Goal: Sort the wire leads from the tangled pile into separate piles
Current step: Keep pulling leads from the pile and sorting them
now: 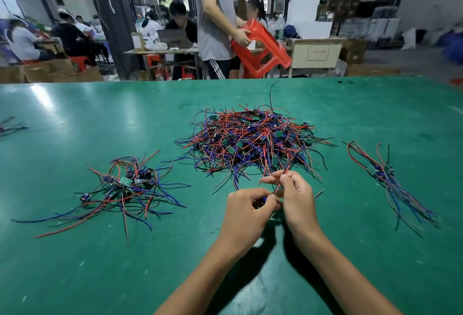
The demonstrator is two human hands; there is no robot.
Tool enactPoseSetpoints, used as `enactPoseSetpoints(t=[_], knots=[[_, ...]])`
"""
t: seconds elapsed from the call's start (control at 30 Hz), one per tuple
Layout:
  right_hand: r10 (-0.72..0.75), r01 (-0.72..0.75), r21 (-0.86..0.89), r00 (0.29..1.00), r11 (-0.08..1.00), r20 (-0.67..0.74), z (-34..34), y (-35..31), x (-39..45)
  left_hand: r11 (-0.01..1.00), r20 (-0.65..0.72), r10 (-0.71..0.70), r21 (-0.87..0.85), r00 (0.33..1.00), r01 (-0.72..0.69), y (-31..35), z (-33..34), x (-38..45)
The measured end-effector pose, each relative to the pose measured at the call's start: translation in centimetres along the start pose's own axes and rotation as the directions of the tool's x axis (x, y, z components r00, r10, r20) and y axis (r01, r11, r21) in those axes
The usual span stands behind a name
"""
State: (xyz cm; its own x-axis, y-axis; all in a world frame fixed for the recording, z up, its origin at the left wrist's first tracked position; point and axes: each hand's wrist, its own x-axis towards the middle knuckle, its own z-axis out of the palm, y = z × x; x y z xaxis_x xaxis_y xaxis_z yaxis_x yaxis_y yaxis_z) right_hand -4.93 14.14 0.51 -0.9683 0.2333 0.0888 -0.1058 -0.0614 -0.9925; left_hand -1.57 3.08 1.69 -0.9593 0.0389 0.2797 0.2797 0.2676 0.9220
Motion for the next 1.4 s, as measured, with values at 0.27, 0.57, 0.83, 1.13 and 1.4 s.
enactPoseSetpoints(t=[0.27, 0.57, 0.83, 1.13, 1.4], knots=[[0.049, -0.066, -0.089, 0.982, 0.994, -0.183, -1.7, -1.0, 1.9, 0.999, 0.036, -0.007, 0.046, 0.999, 0.005, 0.2, 0.4, -0.5], [0.136, -0.101, 0.153, 0.960, 0.983, -0.243, -1.9, -1.3, 2.3, 0.994, 0.103, -0.105, -0.021, 0.989, 0.108, 0.0, 0.2, -0.4], [-0.404, 0.374, -0.188, 0.899, 0.908, -0.167, -2.7, -1.8, 1.6, 0.984, 0.106, -0.141, -0.092, 0.984, 0.151, 0.4, -0.4, -0.2], [-0.334, 0.537, -0.459, 0.827, 0.707, 0.453, -2.1, 0.3, -0.2, 0.698, 0.223, -0.384, -0.565, 0.896, 0.440, 1.4, -2.7, 1.0], [-0.375, 0.471, -0.235, 0.855, 0.850, 0.359, -0.8, -0.1, -1.5, 0.476, 0.270, -0.463, -0.728, 0.844, 0.494, 1.3, -3.6, 1.4]])
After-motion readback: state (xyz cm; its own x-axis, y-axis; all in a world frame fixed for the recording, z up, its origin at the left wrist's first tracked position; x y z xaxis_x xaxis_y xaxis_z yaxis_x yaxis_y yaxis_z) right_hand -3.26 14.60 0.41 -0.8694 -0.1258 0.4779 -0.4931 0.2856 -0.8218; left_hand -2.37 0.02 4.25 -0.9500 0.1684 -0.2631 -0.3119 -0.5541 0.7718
